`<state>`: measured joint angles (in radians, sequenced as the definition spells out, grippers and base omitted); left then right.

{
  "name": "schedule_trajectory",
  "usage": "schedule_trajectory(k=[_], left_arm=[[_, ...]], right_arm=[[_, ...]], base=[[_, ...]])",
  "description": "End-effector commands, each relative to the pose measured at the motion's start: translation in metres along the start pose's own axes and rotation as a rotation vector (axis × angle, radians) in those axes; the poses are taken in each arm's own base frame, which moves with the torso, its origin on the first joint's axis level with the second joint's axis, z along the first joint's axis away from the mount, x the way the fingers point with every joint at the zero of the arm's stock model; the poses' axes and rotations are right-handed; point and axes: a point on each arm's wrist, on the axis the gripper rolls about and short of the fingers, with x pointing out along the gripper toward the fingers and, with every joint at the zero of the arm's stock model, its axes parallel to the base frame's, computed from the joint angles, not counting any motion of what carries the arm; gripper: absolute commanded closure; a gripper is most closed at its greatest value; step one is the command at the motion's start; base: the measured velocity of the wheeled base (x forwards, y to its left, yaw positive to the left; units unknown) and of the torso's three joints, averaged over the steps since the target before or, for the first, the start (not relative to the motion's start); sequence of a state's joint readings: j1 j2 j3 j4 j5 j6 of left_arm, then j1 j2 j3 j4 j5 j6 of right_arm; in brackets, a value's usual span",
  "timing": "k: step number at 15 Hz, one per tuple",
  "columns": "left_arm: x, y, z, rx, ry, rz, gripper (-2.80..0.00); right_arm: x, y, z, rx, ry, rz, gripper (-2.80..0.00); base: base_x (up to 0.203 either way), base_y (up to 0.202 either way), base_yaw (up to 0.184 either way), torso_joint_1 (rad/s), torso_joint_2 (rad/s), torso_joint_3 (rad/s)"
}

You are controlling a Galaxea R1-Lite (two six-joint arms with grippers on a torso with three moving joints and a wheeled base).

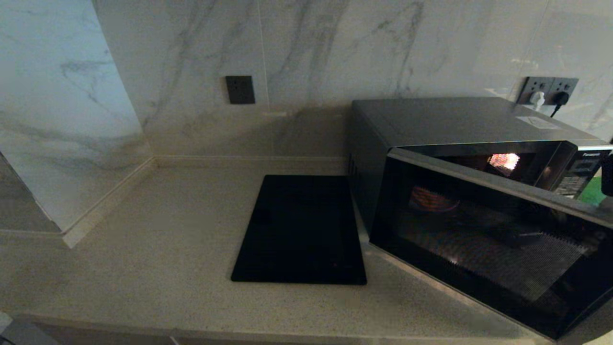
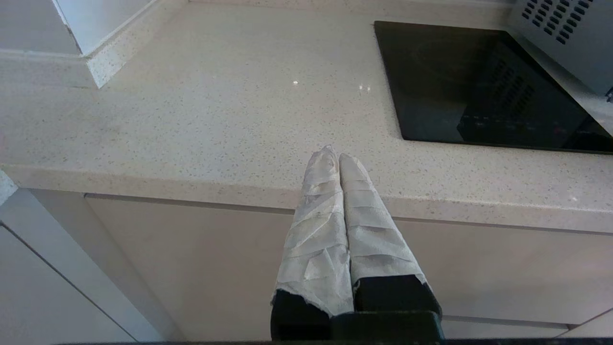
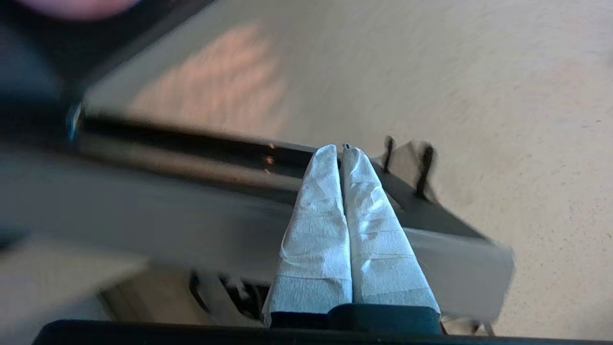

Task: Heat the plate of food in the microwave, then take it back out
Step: Open the microwave oven

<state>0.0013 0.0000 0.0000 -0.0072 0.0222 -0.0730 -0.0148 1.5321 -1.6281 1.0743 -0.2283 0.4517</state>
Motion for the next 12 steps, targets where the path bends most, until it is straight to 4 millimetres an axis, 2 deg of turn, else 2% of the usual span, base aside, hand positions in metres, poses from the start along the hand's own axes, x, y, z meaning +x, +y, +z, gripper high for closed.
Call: schedule_trajectory(k=[1, 4, 5, 12], left_arm=[[0.0, 0.0, 0.0, -0.001, 0.001, 0.001, 0.0], [0.0, 0.0, 0.0, -0.001, 0.0, 0.001, 0.0], [0.0, 0.0, 0.0, -0.001, 0.001, 0.001, 0.0], [0.0, 0.0, 0.0, -0.001, 0.001, 0.001, 0.0]], right_arm=[[-0.03, 0.001, -0.031, -0.084, -0.025, 0.085, 0.0], [-0.049, -0.001, -0.067, -0.203, -0.017, 0.18, 0.0], [-0.051, -0.004, -0.073, -0.216, -0.016, 0.189, 0.0], [-0.05, -0.013, -0.083, -0.229, -0.024, 0.138, 0.0]], base=[[0.0, 0.0, 0.0, 0.0, 0.0, 0.0], [0.0, 0.0, 0.0, 0.0, 0.0, 0.0], [0.0, 0.0, 0.0, 0.0, 0.0, 0.0], [0.0, 0.0, 0.0, 0.0, 0.0, 0.0]])
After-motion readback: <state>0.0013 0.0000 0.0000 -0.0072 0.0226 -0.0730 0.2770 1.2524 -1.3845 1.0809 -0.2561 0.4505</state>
